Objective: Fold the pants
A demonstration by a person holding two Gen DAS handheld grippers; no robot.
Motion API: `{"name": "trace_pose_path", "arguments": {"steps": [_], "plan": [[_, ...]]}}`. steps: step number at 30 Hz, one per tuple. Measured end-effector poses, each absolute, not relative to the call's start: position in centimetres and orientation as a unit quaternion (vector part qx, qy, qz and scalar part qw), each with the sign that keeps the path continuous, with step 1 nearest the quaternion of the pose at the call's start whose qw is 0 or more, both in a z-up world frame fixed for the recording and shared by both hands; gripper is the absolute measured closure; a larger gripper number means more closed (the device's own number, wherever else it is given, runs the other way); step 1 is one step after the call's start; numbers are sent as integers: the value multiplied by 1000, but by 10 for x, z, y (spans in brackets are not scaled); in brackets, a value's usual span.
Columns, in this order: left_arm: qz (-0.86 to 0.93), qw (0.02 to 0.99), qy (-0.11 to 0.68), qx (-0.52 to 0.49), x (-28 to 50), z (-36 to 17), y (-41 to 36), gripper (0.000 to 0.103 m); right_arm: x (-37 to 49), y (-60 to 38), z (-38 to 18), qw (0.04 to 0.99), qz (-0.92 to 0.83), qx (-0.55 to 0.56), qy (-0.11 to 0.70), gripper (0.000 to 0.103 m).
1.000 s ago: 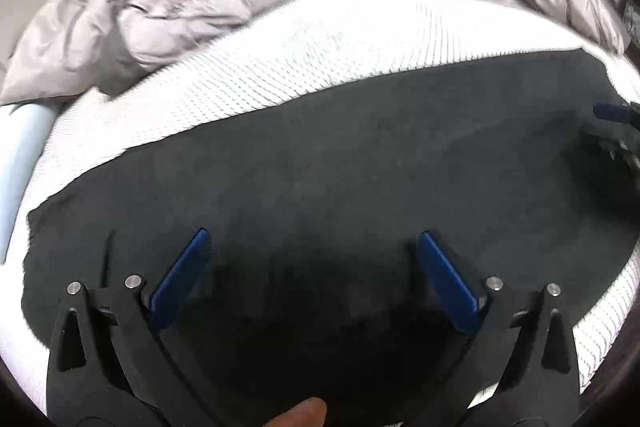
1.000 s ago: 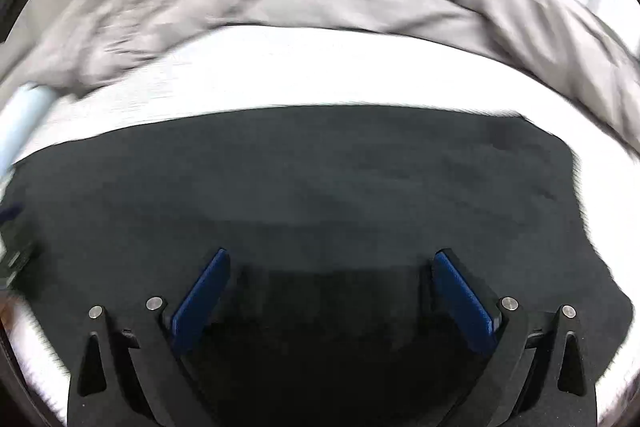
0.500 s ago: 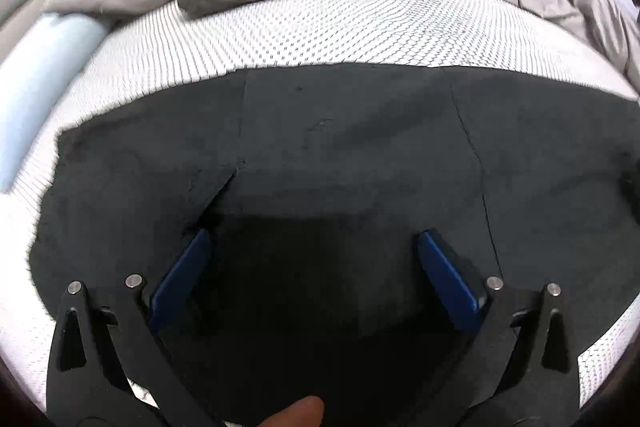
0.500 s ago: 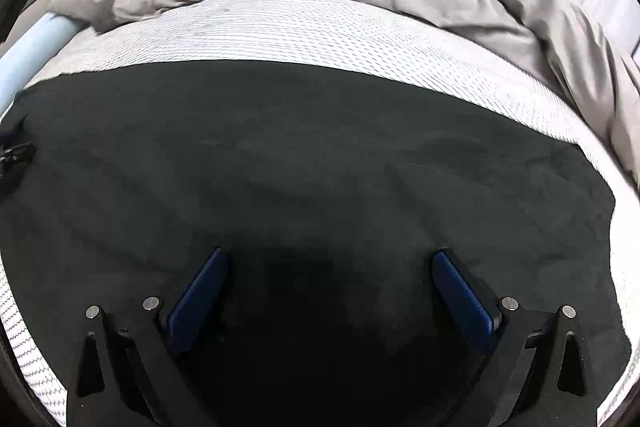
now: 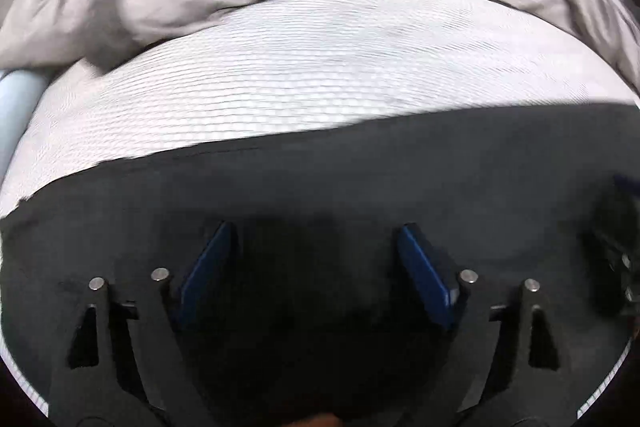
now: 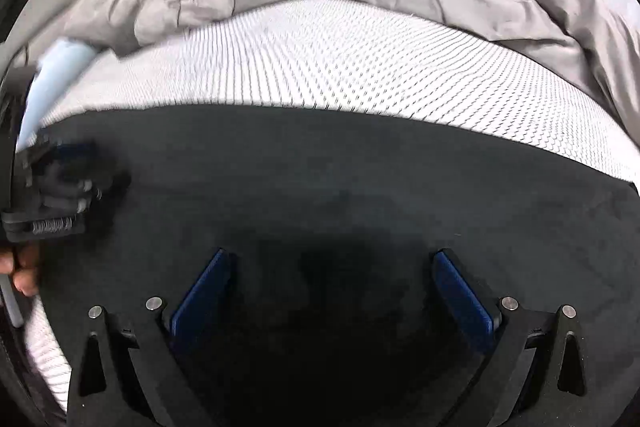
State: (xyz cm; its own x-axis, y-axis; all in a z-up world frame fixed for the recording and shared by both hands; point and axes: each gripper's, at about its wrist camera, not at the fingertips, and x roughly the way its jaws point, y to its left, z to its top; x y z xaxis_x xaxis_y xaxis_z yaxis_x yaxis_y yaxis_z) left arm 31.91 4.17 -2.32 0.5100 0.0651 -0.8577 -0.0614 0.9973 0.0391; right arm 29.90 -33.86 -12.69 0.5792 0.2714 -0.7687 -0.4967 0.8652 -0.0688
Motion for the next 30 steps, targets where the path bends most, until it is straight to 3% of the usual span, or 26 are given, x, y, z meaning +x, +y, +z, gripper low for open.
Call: {"name": "trace_pose_path", "arguments": {"steps": [1,4,16,19,21,23,27,30], "plan": [[44,871,490,-15,316,-22,60,22,297,-338,-130,878,219,-148,399,1],[65,870,485,-57,310,-18,98,60,292,-345,-131,879,221,-147,396,1],[175,874,449,-57,286,-5,187,63,289,-358,-132,880,215,-148,396,1],[196,855,458,-141,276,-22,245,63,288,-358,-133,880,216,-149,396,1],[210,853,442,-179,264,-22,276,72,288,-358,-132,880,217,-148,396,1],[216,849,436,-207,255,-21,296,92,289,-358,-133,879,217,-148,397,1],[209,852,427,-220,233,-4,296,93,289,-357,-132,879,218,-148,397,1],[163,880,434,-104,212,10,253,92,288,-359,-131,879,220,-147,397,1]]}}
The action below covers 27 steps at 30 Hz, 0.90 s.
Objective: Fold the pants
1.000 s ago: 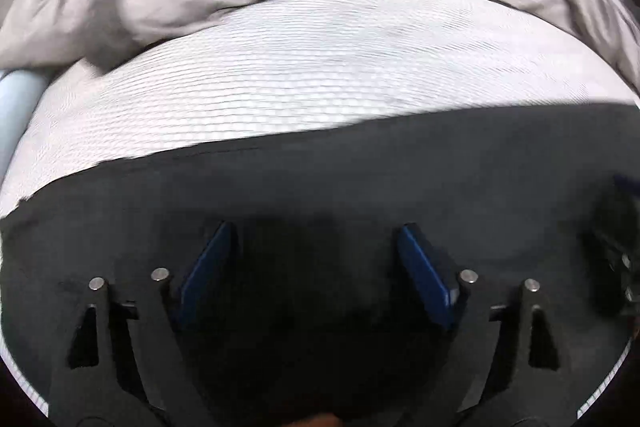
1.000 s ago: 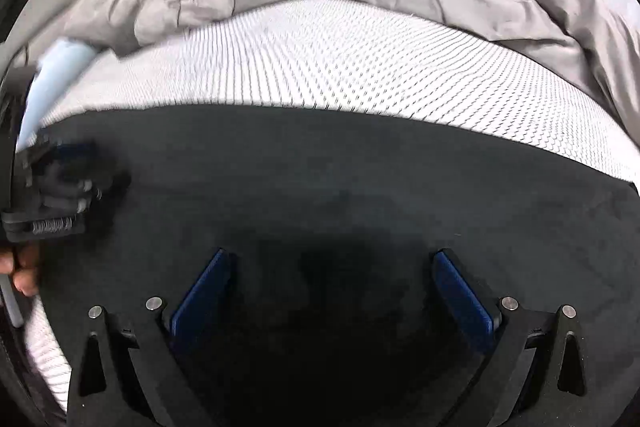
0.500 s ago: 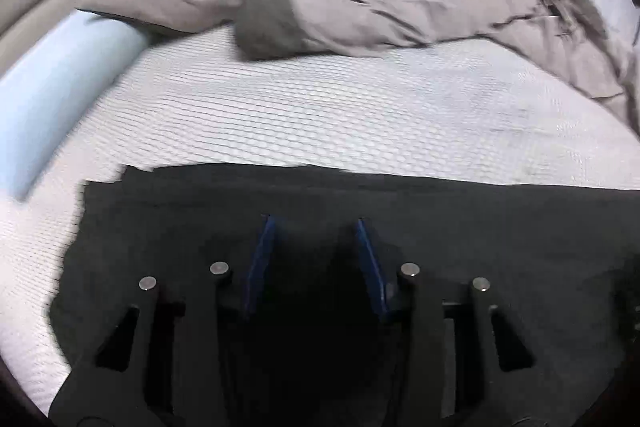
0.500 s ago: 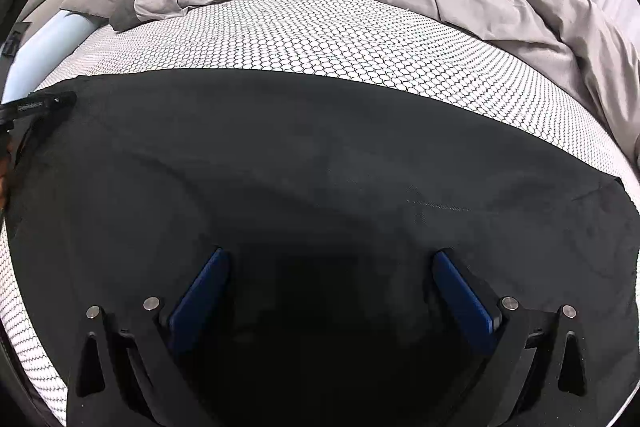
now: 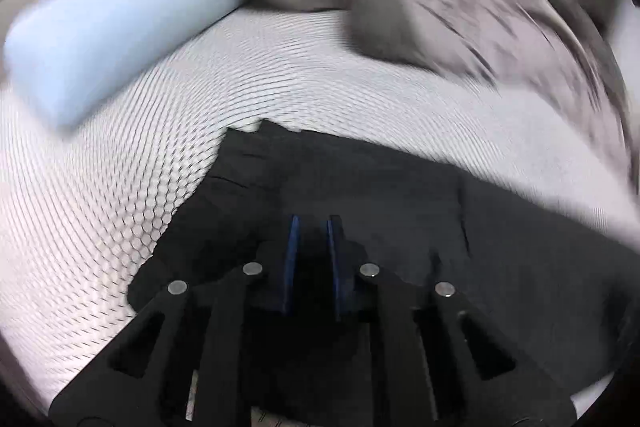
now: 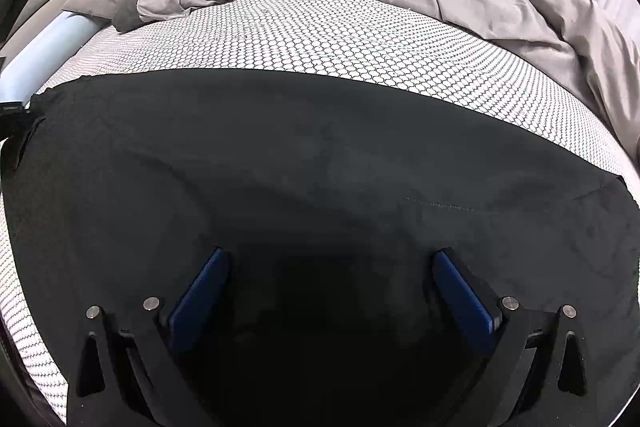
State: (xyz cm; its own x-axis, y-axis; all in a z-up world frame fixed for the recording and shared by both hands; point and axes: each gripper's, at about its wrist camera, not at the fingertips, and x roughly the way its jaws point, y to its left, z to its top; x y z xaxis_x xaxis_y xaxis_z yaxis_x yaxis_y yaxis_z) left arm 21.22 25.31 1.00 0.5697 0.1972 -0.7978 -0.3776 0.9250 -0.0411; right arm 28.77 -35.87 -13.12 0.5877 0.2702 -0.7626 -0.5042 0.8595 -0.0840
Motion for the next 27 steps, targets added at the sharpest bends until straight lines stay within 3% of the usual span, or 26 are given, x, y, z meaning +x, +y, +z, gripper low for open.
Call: {"name": "trace_pose_path", "arguments": {"steps": [3,8,12,14,17,24,27], "plan": [[141,872,467,-47,206,-12,241,92,285,-359,-131,879,220,-147,396,1],[169,865,446,-154,184,-9,287,96,284,-360,-132,878,225,-150,395,1],[116,886,430,-131,167,9,265,94,283,-360,-133,878,226,-152,393,1],[74,884,450,-98,168,3,247,79,282,-360,-133,878,225,-152,393,1],[98,873,476,-33,171,-21,241,69,282,-360,-133,878,226,-153,393,1],[173,871,443,-126,144,12,268,69,278,-374,-133,877,221,-168,392,0],[130,891,422,-108,134,32,229,50,275,-398,-131,886,187,-175,388,0]]}}
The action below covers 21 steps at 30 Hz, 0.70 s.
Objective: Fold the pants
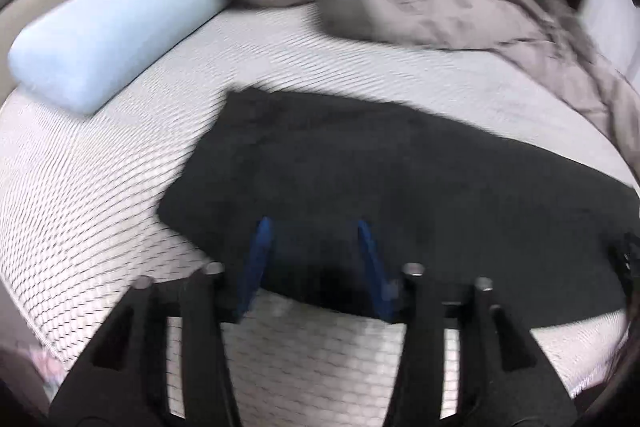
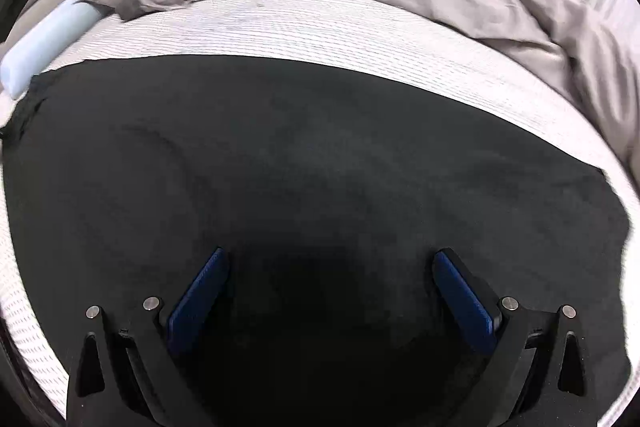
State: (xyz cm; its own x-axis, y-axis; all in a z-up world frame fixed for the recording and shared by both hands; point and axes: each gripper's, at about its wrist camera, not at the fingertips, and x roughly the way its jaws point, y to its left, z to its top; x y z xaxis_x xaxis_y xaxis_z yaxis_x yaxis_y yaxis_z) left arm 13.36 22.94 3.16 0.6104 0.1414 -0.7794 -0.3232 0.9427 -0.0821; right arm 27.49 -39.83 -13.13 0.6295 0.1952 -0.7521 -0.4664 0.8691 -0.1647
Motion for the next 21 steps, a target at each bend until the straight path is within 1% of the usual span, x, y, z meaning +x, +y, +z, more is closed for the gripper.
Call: {"name": "trace_pose_path", "arguments": {"steps": [1,2,3,6,8,11,13,14,18,21], "plan": [[121,899,411,-94,138,37,208,40,271,-414,-131,889,175,-174,386,0],[110,903,405,-88,140,39,191,35,268,-428,-130,890,170,-171,387,0],[87,908,400,-87,146,41,167,35,265,-439,-129,891,164,-171,388,0],[10,908,404,-114,147,35,107,34,249,-490,-130,901,122,-179,376,0],[-26,901,418,-115,145,29,69,34,238,-541,-134,912,94,-143,373,0],[-51,891,445,-71,160,12,8,34,233,-608,-144,920,38,-77,382,1],[-56,891,449,-40,163,4,-27,34,231,-644,-147,923,-27,-50,380,0],[-57,893,446,-32,161,4,-38,34,230,-662,-148,924,-37,-14,381,0],[-79,896,437,-22,176,5,-70,34,210,-705,-143,919,32,154,361,0],[-88,894,439,1,170,5,-84,34,203,-711,-146,900,111,227,355,1]]}}
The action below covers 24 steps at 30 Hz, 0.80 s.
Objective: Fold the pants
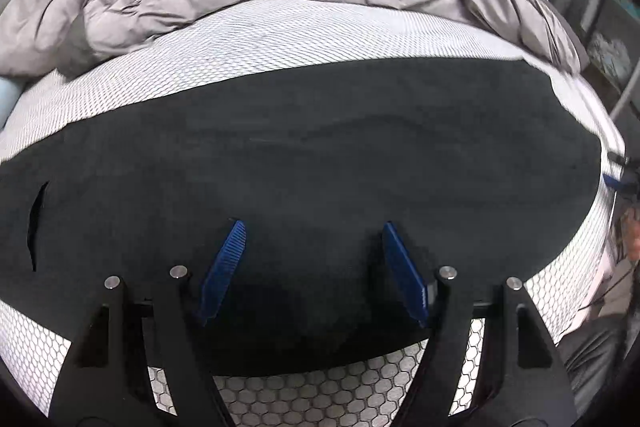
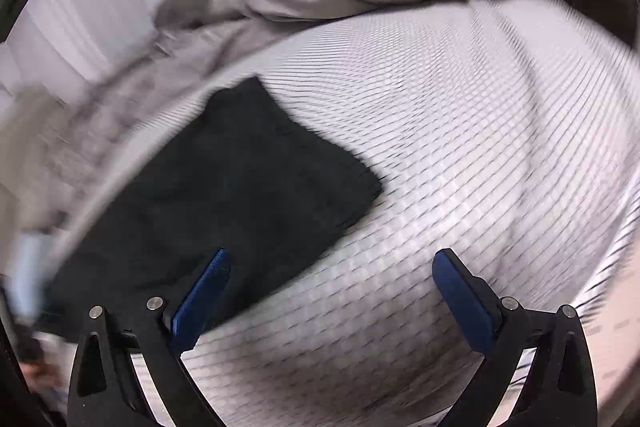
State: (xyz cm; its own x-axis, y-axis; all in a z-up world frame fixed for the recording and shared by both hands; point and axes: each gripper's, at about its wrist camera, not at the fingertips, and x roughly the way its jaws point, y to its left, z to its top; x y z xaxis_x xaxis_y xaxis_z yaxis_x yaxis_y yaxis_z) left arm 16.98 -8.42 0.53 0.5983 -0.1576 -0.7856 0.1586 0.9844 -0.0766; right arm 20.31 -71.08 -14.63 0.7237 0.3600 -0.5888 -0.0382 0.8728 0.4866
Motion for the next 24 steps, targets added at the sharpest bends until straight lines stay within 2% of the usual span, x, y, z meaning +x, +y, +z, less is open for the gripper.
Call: {"name": "trace_pose_path", "arguments": {"steps": [4,7,9,11,13,16,18,24], "plan": [[-97,883,460,9,170,-2,-86,30,224,-707,-160,864,187,299,358,1],[-91,884,459,22,174,-12,-83,24,253,-707,-163,871,160,332,325,0],[-93,884,457,12,174,-14,-80,23,264,-705,-163,878,144,336,308,1],[-94,884,457,9,175,-14,-75,23,269,-703,-156,882,136,343,292,17],[-94,884,457,8,176,-15,-70,23,274,-706,-147,883,126,346,290,68],[-92,883,459,5,177,-11,-63,23,277,-692,-126,900,105,312,285,84],[-89,884,460,-3,178,-6,-55,23,267,-672,-102,916,118,277,266,88],[-57,891,447,-57,183,8,-5,23,231,-519,-21,927,280,113,223,89]]}}
